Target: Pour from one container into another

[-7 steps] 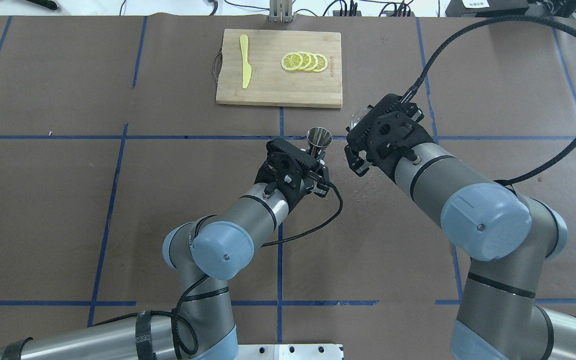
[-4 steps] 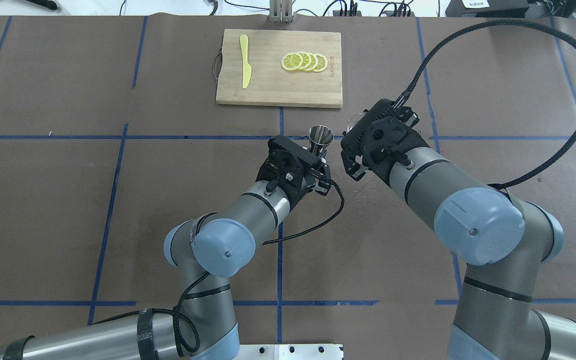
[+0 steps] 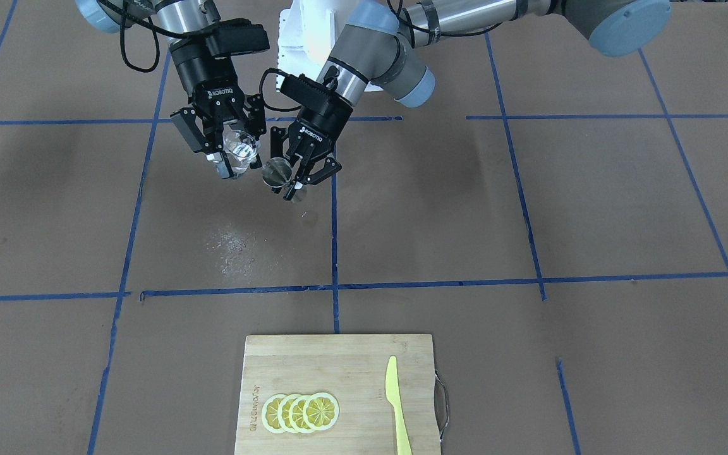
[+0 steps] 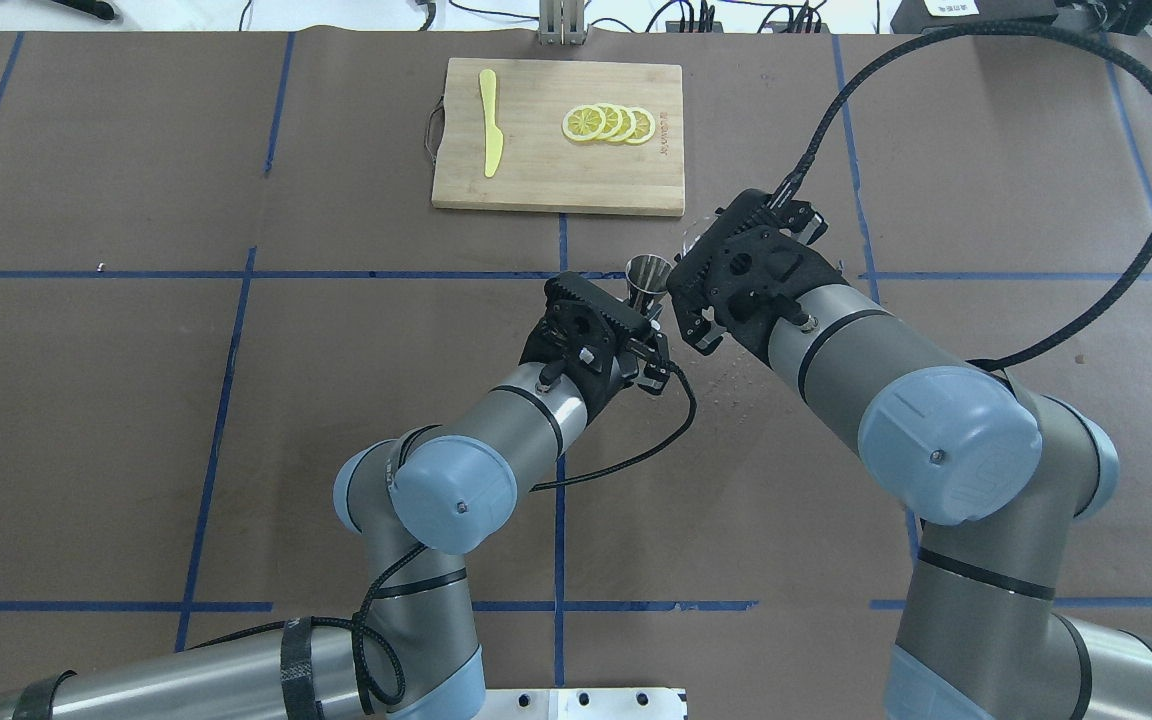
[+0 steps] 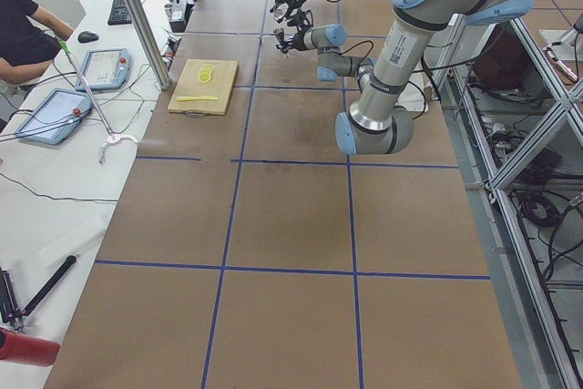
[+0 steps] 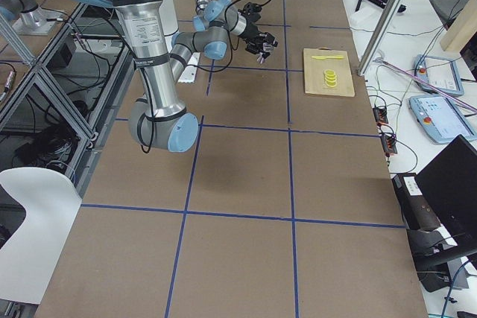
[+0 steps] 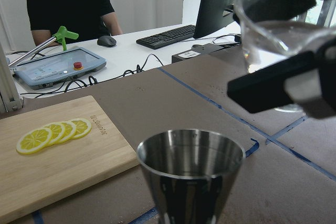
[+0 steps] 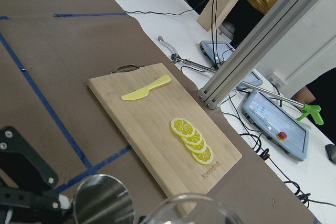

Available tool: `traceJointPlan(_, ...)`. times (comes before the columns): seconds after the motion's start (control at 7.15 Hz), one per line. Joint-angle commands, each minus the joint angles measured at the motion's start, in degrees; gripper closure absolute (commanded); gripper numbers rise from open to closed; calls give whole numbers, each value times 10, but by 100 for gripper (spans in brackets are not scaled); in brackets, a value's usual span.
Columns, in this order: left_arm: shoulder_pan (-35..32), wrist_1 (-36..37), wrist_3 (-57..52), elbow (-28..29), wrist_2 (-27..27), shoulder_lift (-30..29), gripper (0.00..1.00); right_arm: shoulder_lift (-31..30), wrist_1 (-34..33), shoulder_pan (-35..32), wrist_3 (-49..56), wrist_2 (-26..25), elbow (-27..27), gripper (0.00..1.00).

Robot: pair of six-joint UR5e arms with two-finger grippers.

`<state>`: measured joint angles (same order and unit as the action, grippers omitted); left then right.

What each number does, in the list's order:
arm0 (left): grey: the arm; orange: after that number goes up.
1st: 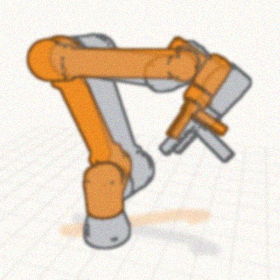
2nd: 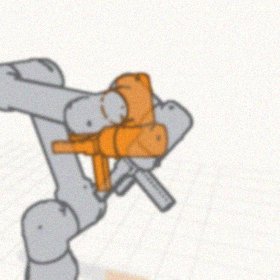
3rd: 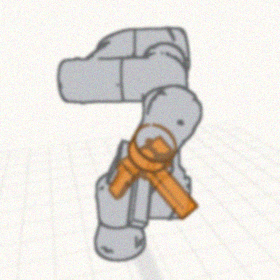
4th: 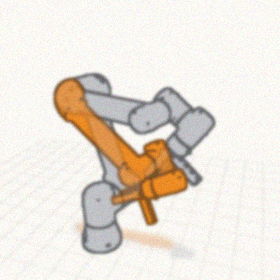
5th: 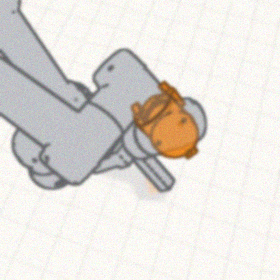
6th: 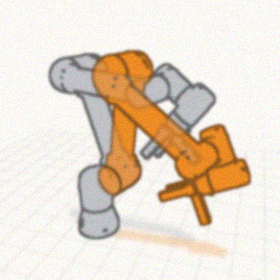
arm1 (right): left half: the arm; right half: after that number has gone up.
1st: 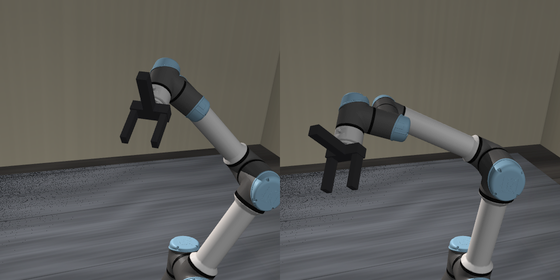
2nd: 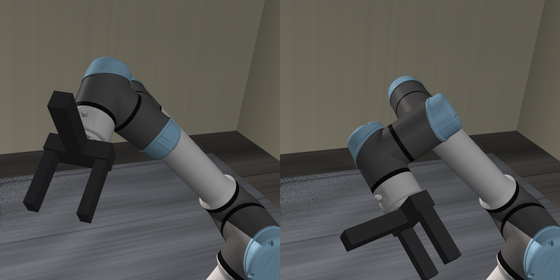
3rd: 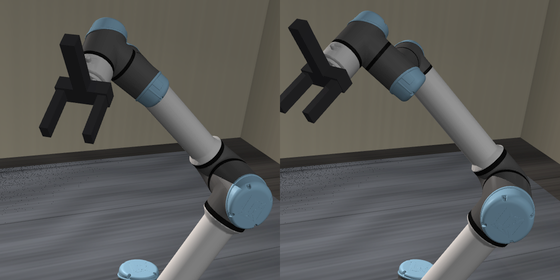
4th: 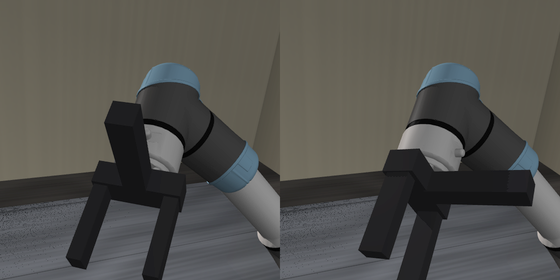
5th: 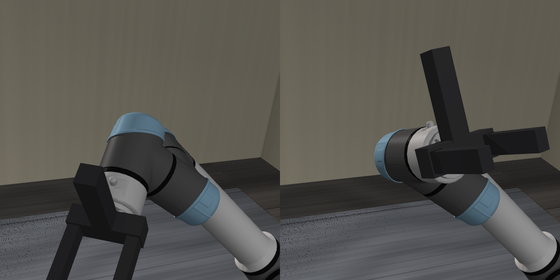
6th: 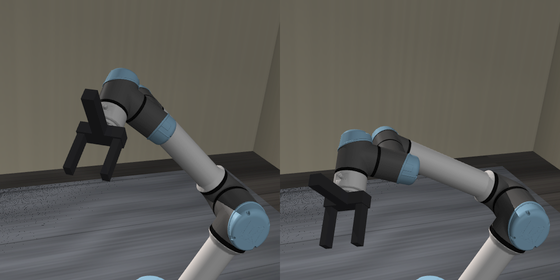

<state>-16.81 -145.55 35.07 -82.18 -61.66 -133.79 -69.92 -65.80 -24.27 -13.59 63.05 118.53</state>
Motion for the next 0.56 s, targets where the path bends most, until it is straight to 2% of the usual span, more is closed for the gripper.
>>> traceJointPlan(0.0, 2, -1, 0, 0, -1, -1, 100, 4, -13, -8, 22, -7, 1, 100)
traceJointPlan(0.42, 3, -1, 0, 0, -1, -3, 100, 43, -62, -19, 53, -8, 0, 100)
